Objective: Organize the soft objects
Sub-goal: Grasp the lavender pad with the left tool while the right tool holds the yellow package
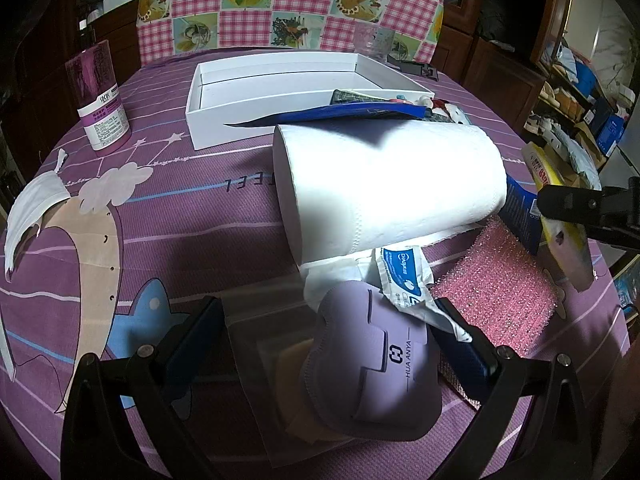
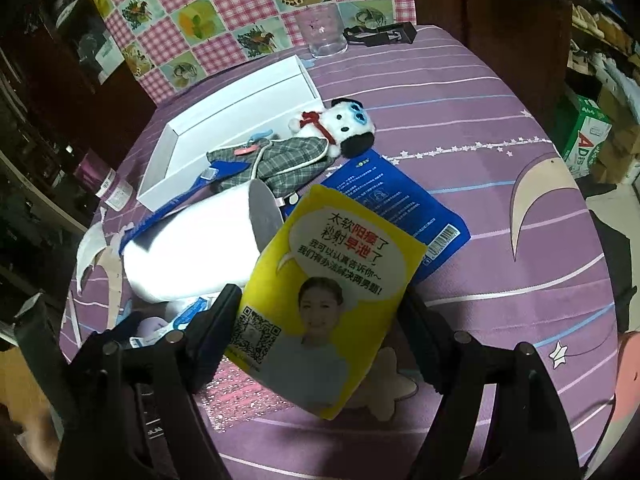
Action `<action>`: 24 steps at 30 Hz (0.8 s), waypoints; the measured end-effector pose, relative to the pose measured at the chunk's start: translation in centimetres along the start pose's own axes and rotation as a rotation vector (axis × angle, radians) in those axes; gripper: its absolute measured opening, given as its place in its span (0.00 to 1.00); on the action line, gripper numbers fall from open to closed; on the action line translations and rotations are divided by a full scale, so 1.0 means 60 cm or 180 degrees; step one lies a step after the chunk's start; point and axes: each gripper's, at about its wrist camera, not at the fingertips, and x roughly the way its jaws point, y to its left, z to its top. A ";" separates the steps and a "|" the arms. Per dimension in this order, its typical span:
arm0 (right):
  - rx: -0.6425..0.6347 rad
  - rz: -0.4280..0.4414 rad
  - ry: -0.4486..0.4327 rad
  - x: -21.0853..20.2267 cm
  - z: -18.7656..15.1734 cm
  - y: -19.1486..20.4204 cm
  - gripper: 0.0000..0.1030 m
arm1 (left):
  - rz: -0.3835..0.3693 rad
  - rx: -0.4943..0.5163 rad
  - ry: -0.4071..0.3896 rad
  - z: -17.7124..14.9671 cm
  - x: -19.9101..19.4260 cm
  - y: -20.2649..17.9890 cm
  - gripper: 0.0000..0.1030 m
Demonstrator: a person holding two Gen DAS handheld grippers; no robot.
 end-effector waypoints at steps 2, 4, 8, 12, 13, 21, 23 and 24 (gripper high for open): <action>-0.0027 -0.0016 -0.0006 0.000 -0.001 0.002 0.77 | 0.0005 0.0003 0.0002 0.000 0.000 -0.001 1.00; -0.0040 -0.0027 0.0005 0.002 -0.001 0.002 0.77 | 0.0003 -0.0007 0.0000 0.000 0.001 -0.001 1.00; -0.0039 -0.0031 0.0023 0.005 -0.001 0.001 0.77 | 0.0011 -0.0020 -0.0004 -0.001 0.004 -0.004 1.00; -0.0019 -0.0020 -0.0006 0.002 0.000 -0.002 0.77 | -0.0116 0.0052 0.0006 -0.001 -0.003 0.002 1.00; -0.0014 -0.0016 -0.0009 0.001 0.000 -0.002 0.77 | -0.0132 0.0034 -0.0041 -0.004 -0.009 0.006 1.00; -0.0020 -0.0011 0.0011 0.001 -0.001 -0.003 0.77 | 0.0114 0.0425 -0.0298 -0.017 -0.058 -0.020 1.00; -0.0013 -0.0017 0.0012 0.000 -0.001 -0.003 0.77 | 0.0096 0.0567 -0.0308 -0.023 -0.062 -0.035 1.00; -0.0010 -0.0015 0.0011 0.000 -0.001 -0.003 0.77 | 0.0119 0.0633 -0.0338 -0.026 -0.065 -0.041 1.00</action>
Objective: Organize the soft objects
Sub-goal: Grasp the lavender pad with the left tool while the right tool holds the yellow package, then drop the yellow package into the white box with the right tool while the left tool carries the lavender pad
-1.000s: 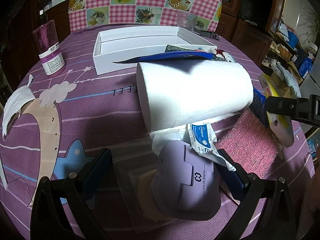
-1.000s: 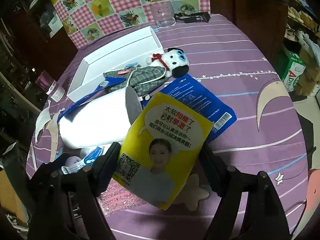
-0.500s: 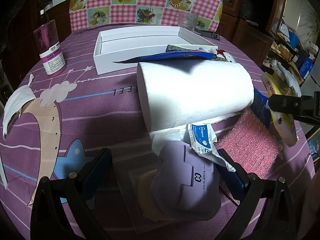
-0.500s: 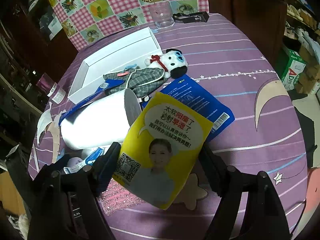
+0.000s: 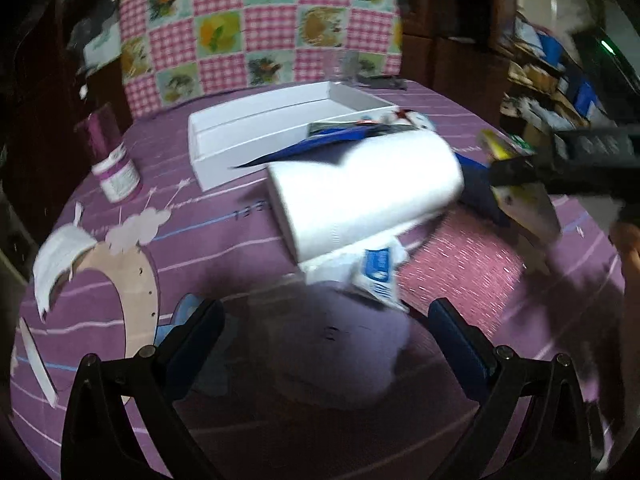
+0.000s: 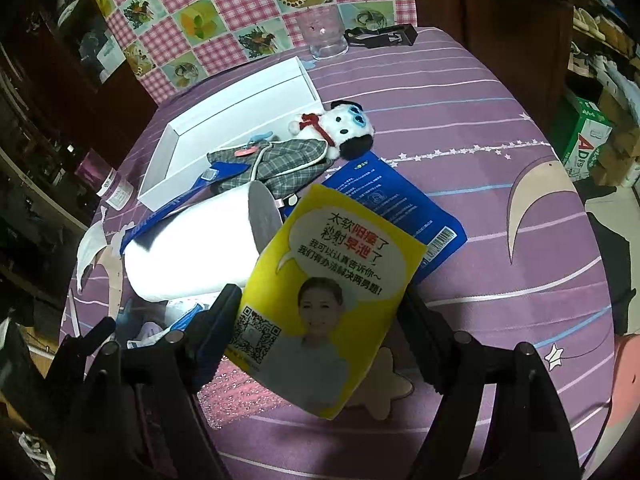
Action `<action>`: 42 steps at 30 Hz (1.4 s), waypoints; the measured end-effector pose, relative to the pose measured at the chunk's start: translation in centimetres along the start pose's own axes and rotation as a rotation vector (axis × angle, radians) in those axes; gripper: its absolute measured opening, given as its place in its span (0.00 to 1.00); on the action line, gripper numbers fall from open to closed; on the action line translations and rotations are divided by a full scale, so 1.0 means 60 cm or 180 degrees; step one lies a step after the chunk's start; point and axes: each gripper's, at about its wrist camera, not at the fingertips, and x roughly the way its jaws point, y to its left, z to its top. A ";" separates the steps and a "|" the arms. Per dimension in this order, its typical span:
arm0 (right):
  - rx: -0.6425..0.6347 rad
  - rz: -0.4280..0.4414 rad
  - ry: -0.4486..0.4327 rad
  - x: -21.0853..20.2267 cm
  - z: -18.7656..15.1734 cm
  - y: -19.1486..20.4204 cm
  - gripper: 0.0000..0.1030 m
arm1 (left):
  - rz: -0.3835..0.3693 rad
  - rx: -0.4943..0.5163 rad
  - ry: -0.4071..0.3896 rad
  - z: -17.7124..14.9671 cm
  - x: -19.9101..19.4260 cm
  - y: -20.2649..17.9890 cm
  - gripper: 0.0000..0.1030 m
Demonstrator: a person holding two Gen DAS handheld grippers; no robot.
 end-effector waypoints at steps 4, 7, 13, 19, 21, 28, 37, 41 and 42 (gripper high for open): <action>0.0008 0.0002 -0.0002 0.000 0.000 -0.001 0.77 | -0.0032 0.0291 -0.0053 -0.009 -0.012 -0.024 0.96; 0.0016 -0.0004 0.0002 0.000 0.000 -0.001 0.77 | -0.0270 0.0253 0.0138 -0.008 -0.002 -0.026 0.69; 0.0020 -0.0020 -0.0015 -0.001 0.001 -0.002 0.77 | -0.0133 0.0065 0.0191 -0.014 -0.009 0.003 0.67; 0.0020 -0.0009 -0.0040 -0.005 0.002 -0.001 0.77 | -0.0145 -0.0144 0.0294 -0.022 -0.012 0.037 0.49; 0.0020 -0.0013 -0.0048 -0.005 0.001 0.000 0.77 | -0.0162 -0.0197 0.0294 -0.019 -0.014 0.043 0.45; 0.0028 0.0076 -0.0063 -0.015 0.002 -0.004 0.77 | -0.0011 -0.0328 0.0313 -0.011 -0.033 0.057 0.36; 0.0305 0.0228 0.0109 -0.069 0.032 -0.054 0.77 | 0.0000 -0.0413 -0.0130 0.047 -0.137 0.099 0.36; 0.0387 0.0134 -0.0143 -0.138 0.078 -0.050 0.77 | -0.0160 -0.0315 -0.0397 0.100 -0.161 0.097 0.37; 0.0377 0.0141 -0.0179 -0.149 0.089 -0.043 0.77 | -0.0178 -0.0305 -0.0418 0.110 -0.162 0.093 0.36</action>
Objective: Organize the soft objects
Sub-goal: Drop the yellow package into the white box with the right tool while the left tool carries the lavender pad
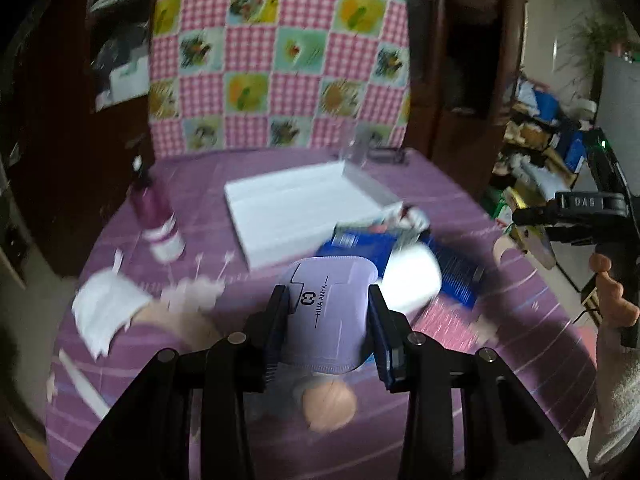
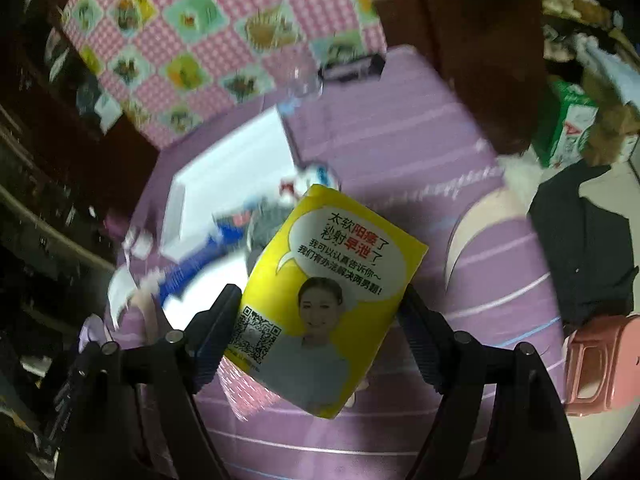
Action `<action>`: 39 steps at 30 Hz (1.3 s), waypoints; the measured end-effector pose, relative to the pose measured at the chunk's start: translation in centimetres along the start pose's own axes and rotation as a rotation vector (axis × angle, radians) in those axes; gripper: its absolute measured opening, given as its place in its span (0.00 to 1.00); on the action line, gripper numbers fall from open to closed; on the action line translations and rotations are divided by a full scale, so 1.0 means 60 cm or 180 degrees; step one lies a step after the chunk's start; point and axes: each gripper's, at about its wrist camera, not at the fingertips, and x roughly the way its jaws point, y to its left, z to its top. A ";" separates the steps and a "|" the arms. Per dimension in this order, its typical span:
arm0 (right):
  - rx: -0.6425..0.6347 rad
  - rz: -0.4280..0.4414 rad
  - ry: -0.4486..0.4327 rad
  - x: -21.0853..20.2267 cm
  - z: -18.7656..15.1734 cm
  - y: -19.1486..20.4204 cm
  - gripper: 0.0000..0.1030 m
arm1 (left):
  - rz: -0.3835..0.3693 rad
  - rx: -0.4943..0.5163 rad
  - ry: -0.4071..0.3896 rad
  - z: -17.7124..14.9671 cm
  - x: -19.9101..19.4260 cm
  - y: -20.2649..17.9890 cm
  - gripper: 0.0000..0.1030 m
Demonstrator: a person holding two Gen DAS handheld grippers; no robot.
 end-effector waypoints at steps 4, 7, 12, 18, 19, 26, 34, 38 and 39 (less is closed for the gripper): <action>-0.0014 0.0121 -0.0110 -0.022 0.052 0.049 0.77 | -0.0172 0.0078 -0.0115 0.059 0.014 -0.020 0.37; 0.0088 0.0282 -0.0099 -0.003 0.097 0.088 0.77 | -0.0353 0.0015 -0.0184 0.107 0.038 -0.030 0.37; 0.0416 0.0601 0.0107 0.092 0.167 0.128 0.77 | -0.0600 -0.0253 -0.0217 0.184 0.115 -0.023 0.37; 0.0942 0.0879 0.0488 0.234 0.189 0.123 0.77 | -0.0565 -0.0685 -0.0235 0.216 0.241 0.023 0.37; 0.1014 0.0906 0.0554 0.263 0.190 0.123 0.77 | -0.0605 -0.0808 -0.0202 0.214 0.264 0.036 0.37; 0.1502 0.1014 0.0688 0.388 0.180 0.103 0.82 | -0.0640 -0.1187 0.0133 0.164 0.378 0.098 0.37; 0.1485 0.0938 0.0515 0.344 0.195 0.091 0.98 | -0.0799 -0.1418 0.0275 0.146 0.397 0.114 0.37; 0.1014 0.0484 0.0356 0.326 0.204 0.111 0.97 | -0.0778 -0.1422 0.0352 0.150 0.405 0.114 0.37; 0.0907 0.0380 0.0314 0.325 0.204 0.116 0.96 | -0.0761 -0.1427 0.0392 0.149 0.407 0.114 0.37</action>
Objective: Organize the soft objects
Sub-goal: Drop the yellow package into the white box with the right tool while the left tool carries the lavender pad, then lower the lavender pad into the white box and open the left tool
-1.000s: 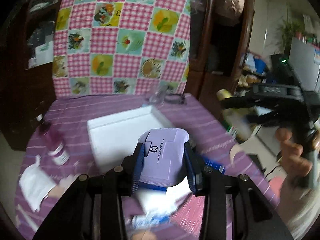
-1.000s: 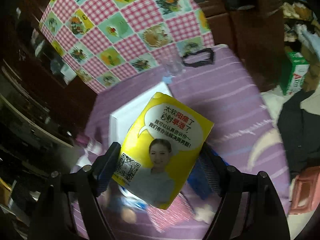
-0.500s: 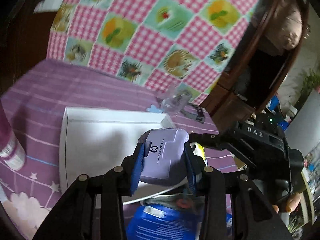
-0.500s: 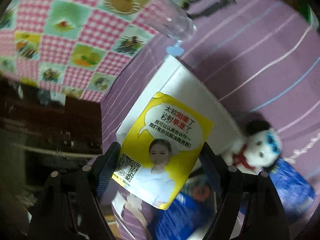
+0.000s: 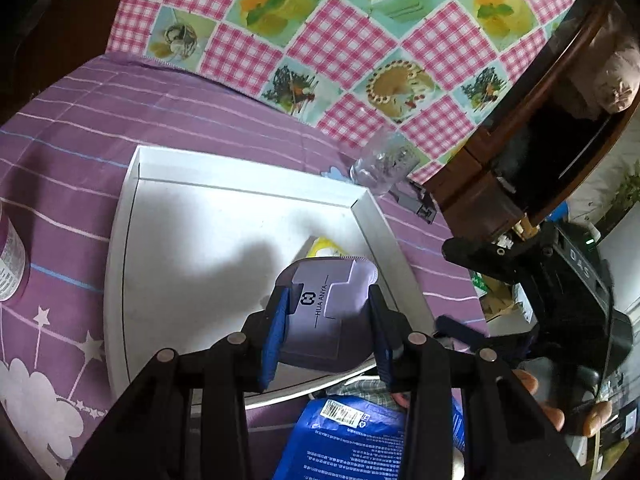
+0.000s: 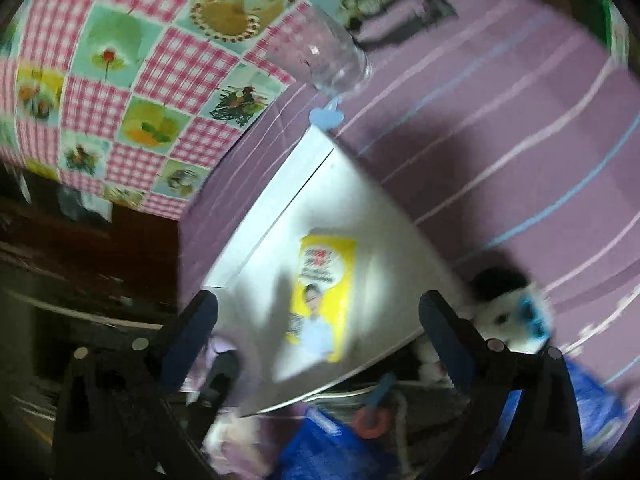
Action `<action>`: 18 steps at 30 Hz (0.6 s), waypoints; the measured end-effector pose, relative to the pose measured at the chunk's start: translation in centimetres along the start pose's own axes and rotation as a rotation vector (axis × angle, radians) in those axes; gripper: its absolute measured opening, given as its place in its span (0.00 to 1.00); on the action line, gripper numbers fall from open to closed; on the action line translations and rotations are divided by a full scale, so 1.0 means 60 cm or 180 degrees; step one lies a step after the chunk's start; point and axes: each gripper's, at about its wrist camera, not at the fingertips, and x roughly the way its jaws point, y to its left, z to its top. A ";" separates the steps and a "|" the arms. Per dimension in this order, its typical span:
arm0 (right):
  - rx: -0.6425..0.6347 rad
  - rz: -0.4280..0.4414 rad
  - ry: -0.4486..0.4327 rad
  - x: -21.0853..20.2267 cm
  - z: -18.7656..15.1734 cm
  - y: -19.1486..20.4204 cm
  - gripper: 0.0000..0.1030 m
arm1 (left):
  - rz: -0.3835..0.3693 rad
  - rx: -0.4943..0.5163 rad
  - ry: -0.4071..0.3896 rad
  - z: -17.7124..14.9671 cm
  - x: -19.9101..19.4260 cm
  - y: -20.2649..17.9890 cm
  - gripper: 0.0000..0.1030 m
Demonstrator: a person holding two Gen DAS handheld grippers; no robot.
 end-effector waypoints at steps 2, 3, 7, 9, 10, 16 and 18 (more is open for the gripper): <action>-0.0283 -0.0252 -0.0031 -0.005 -0.004 0.016 0.79 | 0.0087 -0.0033 0.0056 0.001 0.003 0.002 0.37; -0.0387 -0.0339 -0.0009 -0.001 -0.004 0.020 0.75 | 0.0129 -0.0043 0.0072 0.002 0.005 0.003 0.37; -0.0764 -0.0793 0.0108 0.009 -0.004 0.029 0.55 | 0.0062 -0.0128 0.0091 0.007 0.000 0.003 0.37; -0.0763 -0.0846 0.0110 0.004 0.001 0.024 0.55 | -0.0083 -0.0140 0.0086 0.010 0.005 -0.011 0.37; -0.0725 -0.0836 0.0102 -0.003 0.006 0.018 0.55 | -0.0050 -0.0077 0.0073 0.011 0.011 -0.020 0.37; -0.0583 -0.0790 -0.0092 -0.052 0.029 -0.009 0.55 | 0.0822 0.0891 0.0139 0.014 0.085 -0.126 0.37; -0.0538 -0.0762 -0.0123 -0.063 0.036 -0.017 0.55 | 0.0886 0.1094 0.0234 0.012 0.108 -0.148 0.38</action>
